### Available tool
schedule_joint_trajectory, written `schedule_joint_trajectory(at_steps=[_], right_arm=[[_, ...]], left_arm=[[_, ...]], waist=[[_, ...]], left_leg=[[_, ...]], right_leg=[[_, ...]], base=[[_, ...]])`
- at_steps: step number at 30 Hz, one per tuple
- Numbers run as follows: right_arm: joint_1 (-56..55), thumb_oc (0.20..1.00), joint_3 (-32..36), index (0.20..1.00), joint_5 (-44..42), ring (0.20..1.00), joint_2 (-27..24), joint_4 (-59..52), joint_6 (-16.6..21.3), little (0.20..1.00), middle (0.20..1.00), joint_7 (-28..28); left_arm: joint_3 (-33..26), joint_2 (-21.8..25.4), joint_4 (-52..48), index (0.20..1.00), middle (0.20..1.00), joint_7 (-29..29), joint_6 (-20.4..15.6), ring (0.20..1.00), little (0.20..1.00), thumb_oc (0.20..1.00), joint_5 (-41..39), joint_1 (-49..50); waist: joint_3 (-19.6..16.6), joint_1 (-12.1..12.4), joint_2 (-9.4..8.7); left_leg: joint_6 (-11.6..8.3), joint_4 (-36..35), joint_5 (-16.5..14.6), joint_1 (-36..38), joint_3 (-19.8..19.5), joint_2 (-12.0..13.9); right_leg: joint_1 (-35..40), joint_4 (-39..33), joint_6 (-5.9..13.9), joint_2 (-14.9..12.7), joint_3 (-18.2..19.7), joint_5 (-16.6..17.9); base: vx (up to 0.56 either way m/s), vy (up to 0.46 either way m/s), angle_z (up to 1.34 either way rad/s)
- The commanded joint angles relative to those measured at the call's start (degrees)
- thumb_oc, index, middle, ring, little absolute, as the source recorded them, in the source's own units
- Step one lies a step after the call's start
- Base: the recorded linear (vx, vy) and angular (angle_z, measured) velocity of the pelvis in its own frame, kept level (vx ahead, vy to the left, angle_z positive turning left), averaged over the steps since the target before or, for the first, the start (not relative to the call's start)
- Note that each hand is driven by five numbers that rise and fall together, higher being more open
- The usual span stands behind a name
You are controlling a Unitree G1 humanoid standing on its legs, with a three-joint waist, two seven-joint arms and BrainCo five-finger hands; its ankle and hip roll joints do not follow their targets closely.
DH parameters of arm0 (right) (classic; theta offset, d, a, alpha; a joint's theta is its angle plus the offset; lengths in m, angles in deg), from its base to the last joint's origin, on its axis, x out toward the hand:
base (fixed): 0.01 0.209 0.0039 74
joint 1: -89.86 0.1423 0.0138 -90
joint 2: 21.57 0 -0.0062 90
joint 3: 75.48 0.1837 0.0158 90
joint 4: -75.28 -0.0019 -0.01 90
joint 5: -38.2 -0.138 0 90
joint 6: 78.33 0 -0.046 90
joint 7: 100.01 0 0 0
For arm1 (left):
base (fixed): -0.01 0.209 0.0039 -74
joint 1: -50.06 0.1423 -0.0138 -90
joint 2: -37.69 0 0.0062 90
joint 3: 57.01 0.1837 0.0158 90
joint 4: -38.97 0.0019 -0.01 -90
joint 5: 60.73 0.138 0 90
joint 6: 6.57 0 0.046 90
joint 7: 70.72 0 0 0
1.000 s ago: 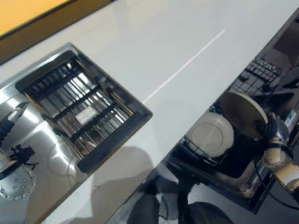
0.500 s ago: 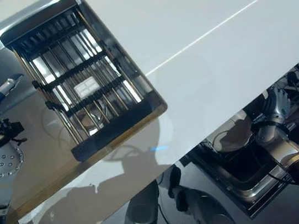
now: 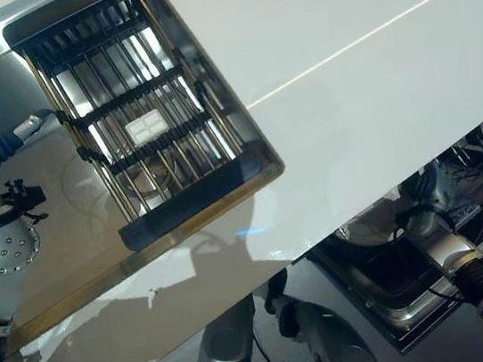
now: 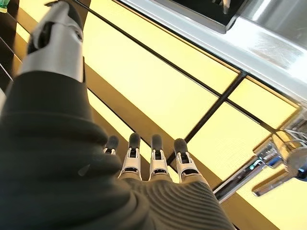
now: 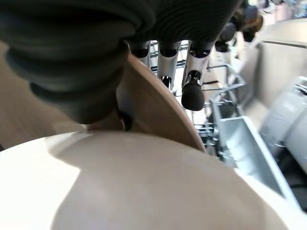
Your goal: Pick up plates and place into dishwasher.
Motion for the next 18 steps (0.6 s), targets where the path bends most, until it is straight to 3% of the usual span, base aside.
schedule_joint_trajectory(at_steps=[1, 4, 6, 7, 18], right_arm=[[-4.6, 0.200, -1.9, 0.200, -2.3, 0.200, -0.7, 3.8, -1.3, 0.200, 0.200, 3.2], [-7.2, 0.200, -1.4, 0.200, -3.7, 0.200, 1.0, 5.7, -1.8, 0.200, 0.200, 4.0], [-8.4, 0.699, -1.1, 0.699, -4.0, 0.699, 2.4, 5.8, -1.7, 0.699, 0.699, 2.8], [-8.9, 1.000, -1.0, 1.000, -4.0, 1.000, 3.0, 5.5, -1.9, 1.000, 1.000, 2.3], [-14.5, 1.000, -0.1, 1.000, -5.1, 1.000, 9.1, 1.8, -2.8, 1.000, 1.000, -3.6]], left_arm=[[-0.7, 0.7, -2.2, 1.000, 1.000, -1.8, -0.1, 1.000, 1.000, 1.000, -0.4, -0.6], [-0.9, 1.3, -2.5, 1.000, 1.000, -4.6, -0.3, 1.000, 1.000, 1.000, -0.5, -0.6], [-1.2, 1.6, -2.6, 1.000, 1.000, -6.0, -0.4, 1.000, 1.000, 1.000, -0.7, -0.3], [-1.6, 2.0, -2.3, 1.000, 1.000, -6.9, -0.7, 1.000, 1.000, 1.000, -1.1, -0.1], [-3.7, 4.0, -0.4, 1.000, 1.000, -15.2, -4.1, 1.000, 1.000, 1.000, -3.2, 2.5]], waist=[[-5.0, -1.2, 0.86], [-6.5, -0.8, 0.55], [-7.5, -0.6, 0.26], [-8.0, -0.5, 0.11], [-13.6, 1.1, -1.90]], left_leg=[[-0.26, 5.7, -5.0, -2.1, 0.6, 2.5], [-0.61, 3.8, -4.9, 0.7, 0.7, 3.5], [-0.76, 2.3, -5.0, 2.7, 0.7, 4.1], [-0.88, 1.7, -5.1, 3.6, 0.8, 4.5], [-1.71, -4.9, -6.2, 12.8, 1.0, 7.9]], right_leg=[[0.6, -5.2, 5.53, -2.9, 1.3, 3.6], [3.6, -6.8, 6.29, -3.0, 2.1, 3.9], [5.2, -7.9, 6.82, -3.1, 3.0, 4.0], [5.9, -8.3, 7.08, -3.1, 3.3, 4.0], [12.7, -11.9, 9.64, -2.5, 6.0, 4.2]], base=[[0.11, -0.047, -0.04], [0.13, -0.077, -0.01], [0.12, -0.074, 0.03], [0.12, -0.067, 0.05], [0.14, -0.057, -0.06]])
